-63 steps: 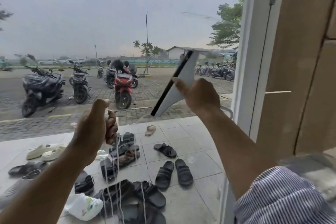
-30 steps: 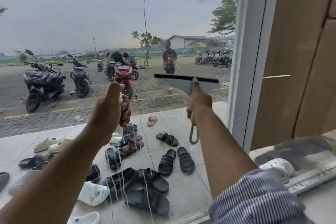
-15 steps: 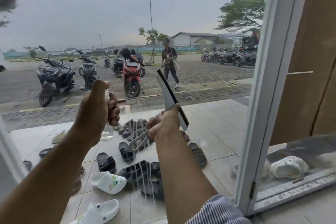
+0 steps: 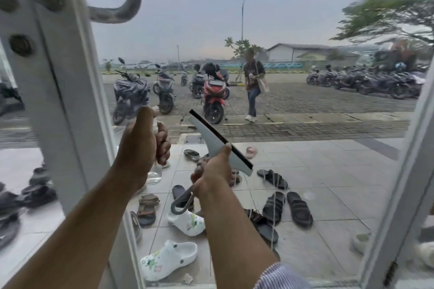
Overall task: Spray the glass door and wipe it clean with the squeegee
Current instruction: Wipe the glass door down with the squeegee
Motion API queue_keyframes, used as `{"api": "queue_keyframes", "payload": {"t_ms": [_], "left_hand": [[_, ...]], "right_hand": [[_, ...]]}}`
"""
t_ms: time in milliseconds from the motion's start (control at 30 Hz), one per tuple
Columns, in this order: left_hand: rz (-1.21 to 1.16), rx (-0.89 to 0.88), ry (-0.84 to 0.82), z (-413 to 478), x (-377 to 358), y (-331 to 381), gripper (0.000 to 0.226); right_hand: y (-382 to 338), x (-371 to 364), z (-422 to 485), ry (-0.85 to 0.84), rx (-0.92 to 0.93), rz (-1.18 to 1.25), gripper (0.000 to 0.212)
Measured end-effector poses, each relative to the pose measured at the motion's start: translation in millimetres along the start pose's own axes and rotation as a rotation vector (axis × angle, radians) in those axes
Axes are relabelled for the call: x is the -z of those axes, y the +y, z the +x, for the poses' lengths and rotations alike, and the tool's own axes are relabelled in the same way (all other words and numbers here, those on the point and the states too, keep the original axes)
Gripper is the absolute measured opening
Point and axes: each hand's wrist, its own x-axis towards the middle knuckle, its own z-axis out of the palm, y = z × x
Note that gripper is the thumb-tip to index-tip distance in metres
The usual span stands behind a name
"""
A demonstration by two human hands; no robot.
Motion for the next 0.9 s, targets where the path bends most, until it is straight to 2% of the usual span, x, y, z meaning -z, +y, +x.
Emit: {"api": "queue_keyframes", "payload": {"t_ms": [100,267,367,500,567,700,834,900], "left_hand": [[-0.010,0.005,-0.004,-4.9,8.2,-1.8,0.045],[-0.023,0.003,-0.017,-8.0,13.4,-2.1,0.042],[-0.015,0.011,-0.006,-7.4,17.9,-7.0,0.044],[-0.004,0.040,0.025,-8.1,24.8,-15.5,0.044],[-0.012,0.039,0.050,-9.1,25.7,-18.9,0.047],[0.000,0.052,0.055,-14.1,27.0,-21.5,0.048],[-0.010,0.041,0.070,-17.2,33.0,-20.0,0.052],[-0.009,0.039,0.065,-19.9,34.5,-18.9,0.053]], "right_hand": [[-10.5,6.6,-7.5,-0.073,0.052,0.020,0.056],[-66.2,2.8,-14.9,-0.056,0.326,0.061,0.054],[-76.7,-4.8,-6.6,-0.038,0.315,0.071,0.057],[-47.7,-6.2,2.6,0.005,0.321,-0.095,0.059],[-22.5,-7.7,10.5,-0.011,0.324,-0.171,0.067],[20.2,-8.2,25.0,0.051,0.417,-0.211,0.116],[25.7,0.6,31.1,0.076,0.472,-0.295,0.113],[22.1,6.4,26.6,0.050,0.487,-0.336,0.103]]}}
